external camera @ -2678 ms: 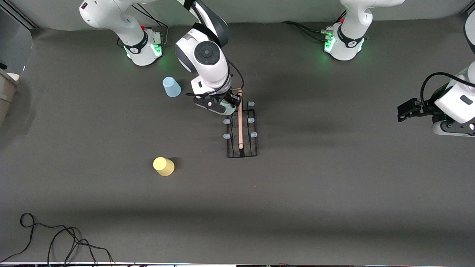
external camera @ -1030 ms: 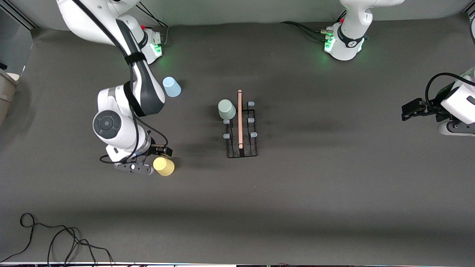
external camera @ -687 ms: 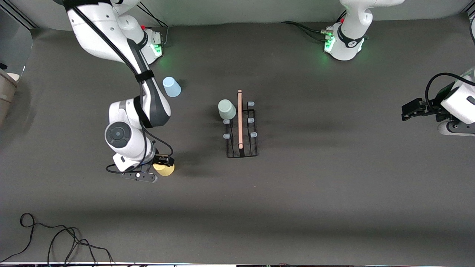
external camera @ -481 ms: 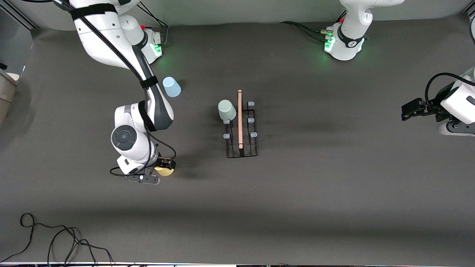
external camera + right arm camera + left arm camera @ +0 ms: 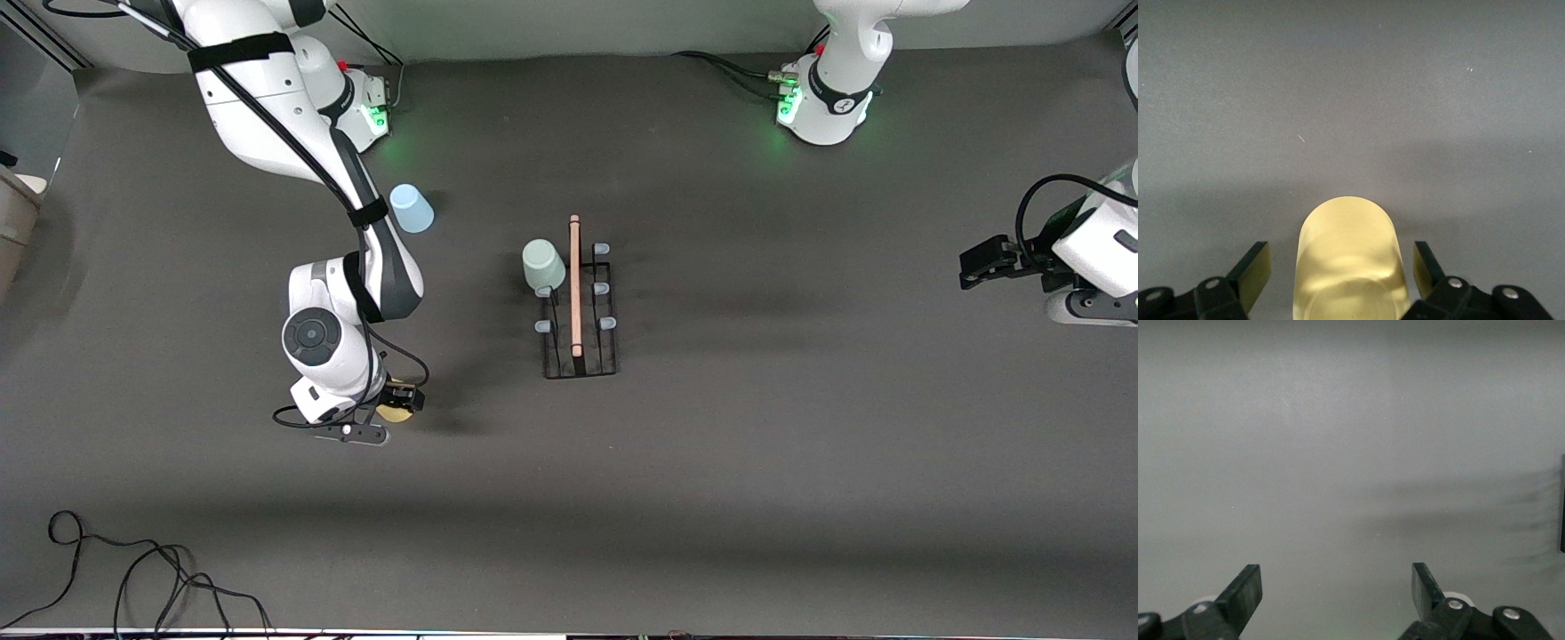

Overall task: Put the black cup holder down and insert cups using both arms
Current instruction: 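Move the right gripper down to the yellow cup and grasp it, then carry the yellow cup to the rack beside the green cup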

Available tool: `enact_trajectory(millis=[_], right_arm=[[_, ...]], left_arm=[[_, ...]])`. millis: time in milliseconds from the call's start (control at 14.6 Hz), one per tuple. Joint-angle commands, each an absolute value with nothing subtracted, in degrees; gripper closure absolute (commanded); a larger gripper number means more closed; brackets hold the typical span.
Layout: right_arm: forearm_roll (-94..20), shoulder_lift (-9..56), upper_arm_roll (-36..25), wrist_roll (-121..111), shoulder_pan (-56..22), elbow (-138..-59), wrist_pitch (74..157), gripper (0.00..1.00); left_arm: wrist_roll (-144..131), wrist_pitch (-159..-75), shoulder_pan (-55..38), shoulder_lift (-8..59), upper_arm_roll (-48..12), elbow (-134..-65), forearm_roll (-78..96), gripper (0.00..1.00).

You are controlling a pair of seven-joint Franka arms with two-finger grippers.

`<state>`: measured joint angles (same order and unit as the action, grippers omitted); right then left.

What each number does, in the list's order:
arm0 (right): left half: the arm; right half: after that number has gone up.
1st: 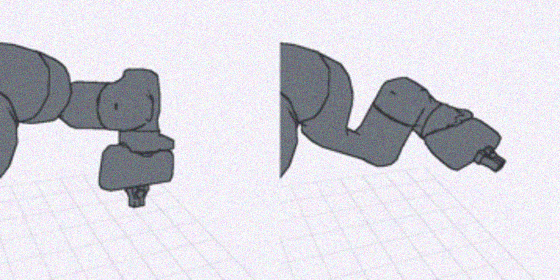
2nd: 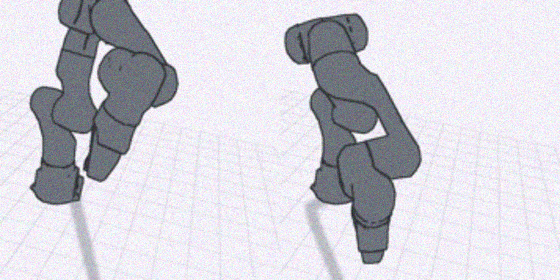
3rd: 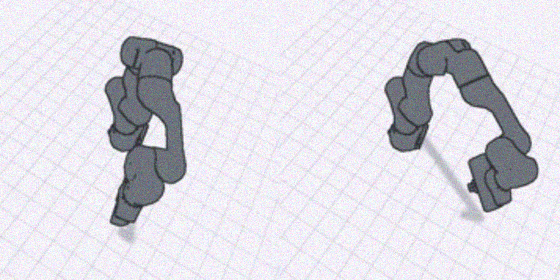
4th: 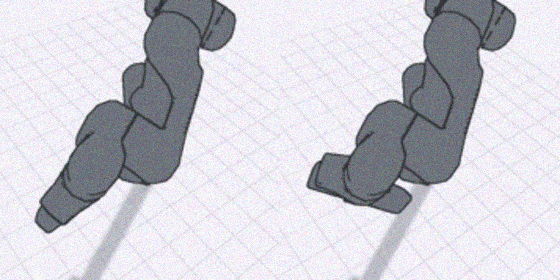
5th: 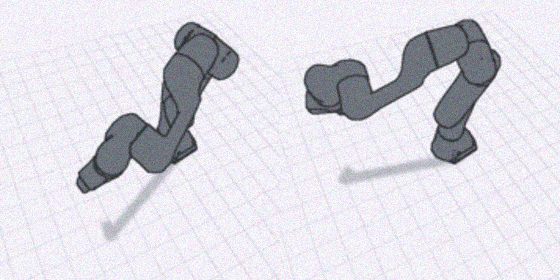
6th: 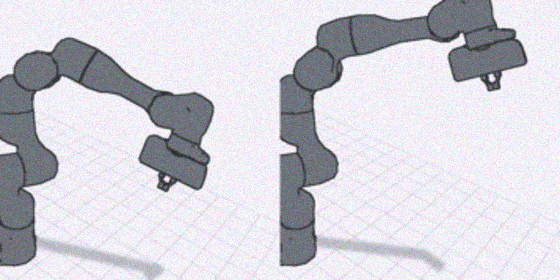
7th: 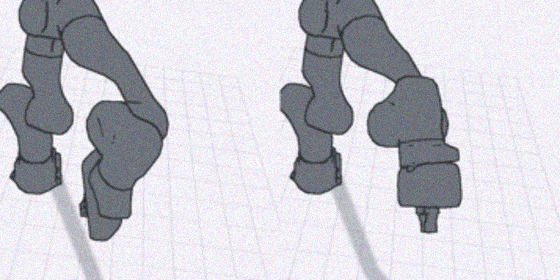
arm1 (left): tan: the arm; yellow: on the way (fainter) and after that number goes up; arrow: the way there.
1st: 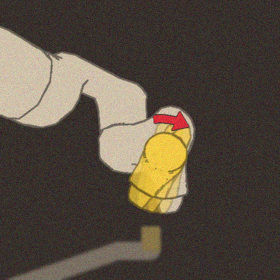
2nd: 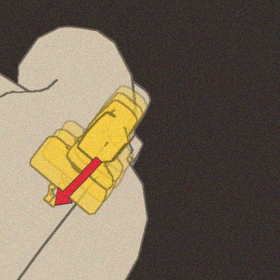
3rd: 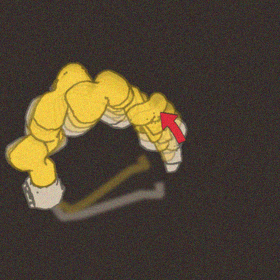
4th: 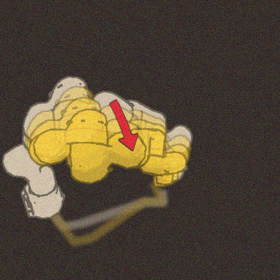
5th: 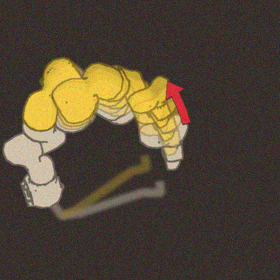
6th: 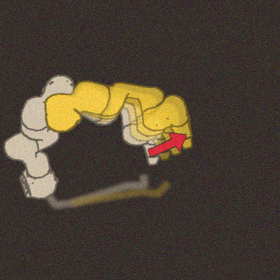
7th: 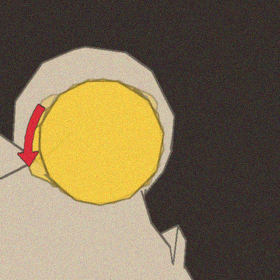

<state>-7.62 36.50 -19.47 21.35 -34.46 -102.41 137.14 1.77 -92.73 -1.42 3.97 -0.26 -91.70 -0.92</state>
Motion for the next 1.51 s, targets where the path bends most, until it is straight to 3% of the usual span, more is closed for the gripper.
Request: enact_trajectory(millis=[0,137,206,343,481,961,1167,1442], right_arm=[[-8.26,36.3,-18.9,19.69,-34.1,-102.66,137.64,0.2],[-8.26,36.3,-18.9,17.6,-34.1,-103.09,136.85,0.21],[-8.44,36.3,-18.9,15.23,-34.1,-103.36,135.89,0.27],[-11.24,35.25,-18.9,13.72,-34.19,-103.8,133.26,0.55],[-11.51,33.41,-18.9,13.54,-34.19,-103.45,130.09,0.73],[-14.33,24.88,-18.9,23.26,-37.43,-98.37,116.92,0.76],[-14.33,25.13,-18.81,32.67,-41.65,-91.69,111.9,0.76],[-15.29,26.01,-18.63,43.39,-47.79,-88.34,112.06,0.76]], left_arm=[[0.88,-92.2,-1.93,4.13,-0.09,-91.05,-0.97,0.0],[0.79,-92.29,-1.93,4.13,-0.09,-91.05,-0.97,0.0],[0.7,-92.46,-2.02,4.22,-0.09,-91.05,-0.97,0.0],[0.79,-92.55,-1.85,4.22,-0.09,-91.05,-0.97,0.0],[0.79,-92.46,-1.85,4.13,-0.09,-91.05,-1.14,0.0],[0.62,-92.64,-2.02,4.22,-0.09,-90.97,-1.14,0.0],[0.53,-92.72,-2.2,4.22,-0.09,-90.88,-1.14,0.0],[0.53,-92.64,-2.11,4.22,-0.09,-90.88,-1.14,0.0]])
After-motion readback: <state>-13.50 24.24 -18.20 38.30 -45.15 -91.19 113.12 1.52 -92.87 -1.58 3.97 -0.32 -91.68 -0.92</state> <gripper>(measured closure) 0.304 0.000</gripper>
